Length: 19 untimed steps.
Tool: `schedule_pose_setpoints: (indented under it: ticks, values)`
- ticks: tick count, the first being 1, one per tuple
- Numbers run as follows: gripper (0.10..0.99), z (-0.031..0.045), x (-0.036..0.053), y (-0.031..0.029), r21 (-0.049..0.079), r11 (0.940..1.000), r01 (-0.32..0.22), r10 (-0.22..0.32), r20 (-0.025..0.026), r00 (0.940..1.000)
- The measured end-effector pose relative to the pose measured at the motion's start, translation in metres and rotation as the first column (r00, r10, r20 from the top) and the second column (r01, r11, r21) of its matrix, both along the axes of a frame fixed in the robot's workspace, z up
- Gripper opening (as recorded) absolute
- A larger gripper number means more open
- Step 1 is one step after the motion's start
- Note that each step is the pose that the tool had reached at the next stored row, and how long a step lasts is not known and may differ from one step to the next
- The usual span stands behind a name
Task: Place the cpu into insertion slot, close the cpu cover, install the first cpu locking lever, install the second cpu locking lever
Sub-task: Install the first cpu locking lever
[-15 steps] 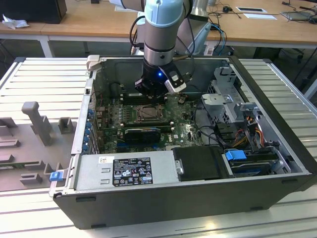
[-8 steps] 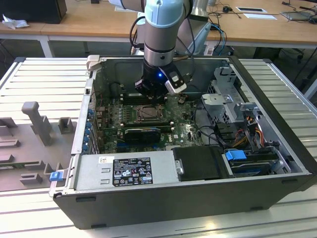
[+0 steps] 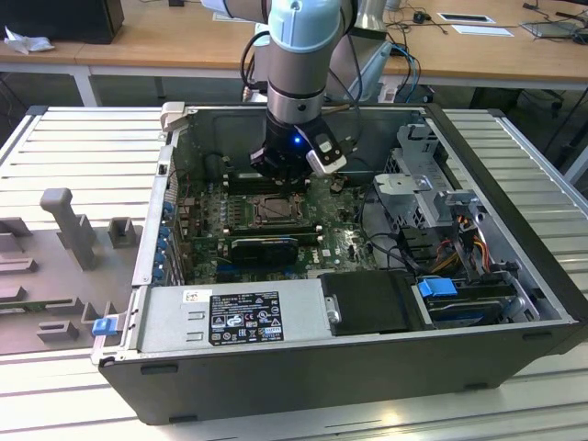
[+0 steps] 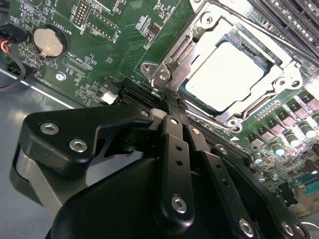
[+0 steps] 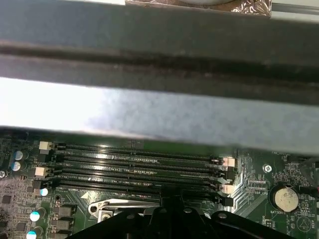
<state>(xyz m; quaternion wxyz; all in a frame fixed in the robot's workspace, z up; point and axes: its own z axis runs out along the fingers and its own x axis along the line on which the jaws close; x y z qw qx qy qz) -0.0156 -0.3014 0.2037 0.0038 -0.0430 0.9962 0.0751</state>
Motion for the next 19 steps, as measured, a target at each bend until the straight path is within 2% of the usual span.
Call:
schedule_pose_setpoints:
  ticks: [5,7,10,14,15,17,19]
  values:
    - [0.106,-0.0014,0.0001,0.0,-0.022,0.9998,0.0,0.0,-0.0003,1.0]
    - [0.106,-0.0014,0.0001,-0.0001,-0.022,0.9998,0.0,0.0,-0.0002,1.0]
    - [0.106,0.0019,0.0001,0.0,-0.02,0.9998,0.0,0.0,-0.0003,1.0]
    - [0.106,0.0129,0.0001,-0.0001,-0.012,0.9999,0.0,0.0,-0.0004,1.0]
    - [0.106,0.0191,-0.001,-0.0003,-0.006,1.0,0.0,0.0,-0.0004,1.0]
    - [0.106,0.0235,-0.0023,-0.0005,-0.001,1.0,0.0,0.0,-0.0004,1.0]
    - [0.106,0.0264,-0.0043,-0.001,0.01,1.0,0.0,0.0,-0.0003,1.0]
